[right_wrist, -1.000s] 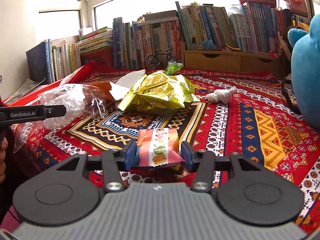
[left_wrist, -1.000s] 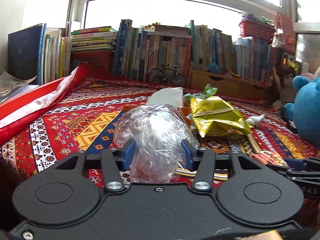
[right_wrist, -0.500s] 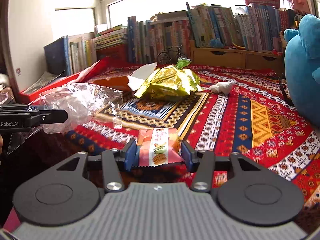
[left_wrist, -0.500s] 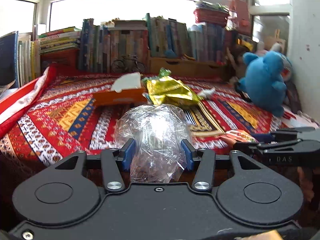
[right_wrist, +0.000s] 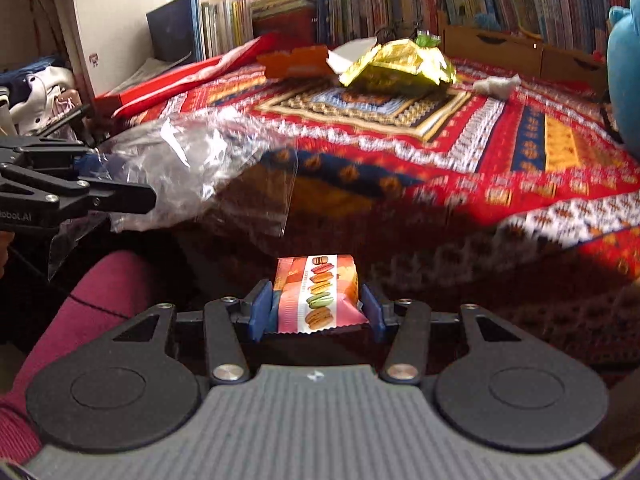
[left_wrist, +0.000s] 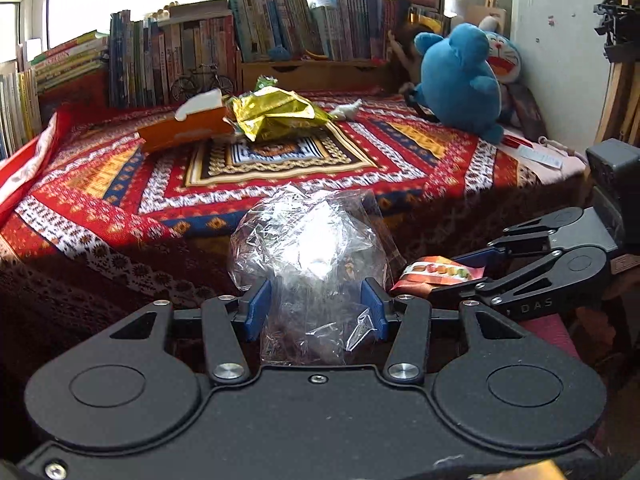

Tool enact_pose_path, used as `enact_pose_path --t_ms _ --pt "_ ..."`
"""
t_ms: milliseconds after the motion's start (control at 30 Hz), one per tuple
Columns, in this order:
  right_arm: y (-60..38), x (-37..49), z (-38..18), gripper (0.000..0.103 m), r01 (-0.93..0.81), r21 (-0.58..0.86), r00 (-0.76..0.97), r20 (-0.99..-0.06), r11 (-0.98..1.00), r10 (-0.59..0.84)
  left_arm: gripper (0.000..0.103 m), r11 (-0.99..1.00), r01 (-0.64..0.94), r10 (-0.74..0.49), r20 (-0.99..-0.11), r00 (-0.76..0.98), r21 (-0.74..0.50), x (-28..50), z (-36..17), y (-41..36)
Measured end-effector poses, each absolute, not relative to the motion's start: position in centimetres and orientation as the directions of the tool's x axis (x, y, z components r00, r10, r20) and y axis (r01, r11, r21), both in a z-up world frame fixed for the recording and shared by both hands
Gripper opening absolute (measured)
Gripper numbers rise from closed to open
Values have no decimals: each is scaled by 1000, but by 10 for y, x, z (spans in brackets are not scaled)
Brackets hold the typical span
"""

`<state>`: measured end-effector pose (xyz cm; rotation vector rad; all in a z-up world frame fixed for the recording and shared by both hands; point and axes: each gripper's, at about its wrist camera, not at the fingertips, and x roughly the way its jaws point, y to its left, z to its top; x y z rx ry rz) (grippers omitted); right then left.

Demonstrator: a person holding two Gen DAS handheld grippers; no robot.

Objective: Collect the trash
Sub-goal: 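Carry both held wrappers down over the black trash bin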

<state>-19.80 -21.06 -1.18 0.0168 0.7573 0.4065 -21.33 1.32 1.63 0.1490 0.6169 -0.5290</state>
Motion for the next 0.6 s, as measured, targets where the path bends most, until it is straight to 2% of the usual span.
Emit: enact_pose_path --t_ms 300,433,600 --pt "-205 -209 -40 54 -318 207 577 -732 925 363 46 834 551 -433 -666 608 -39 -235 -4 8" --pt "-206 -209 -56 54 -284 226 529 -774 932 348 46 851 521 -384 -761 523 -71 -227 -34 4" --pt "-207 -206 -83 54 -229 249 458 -826 941 330 46 890 418 -339 -877 341 -182 -195 -90 1"
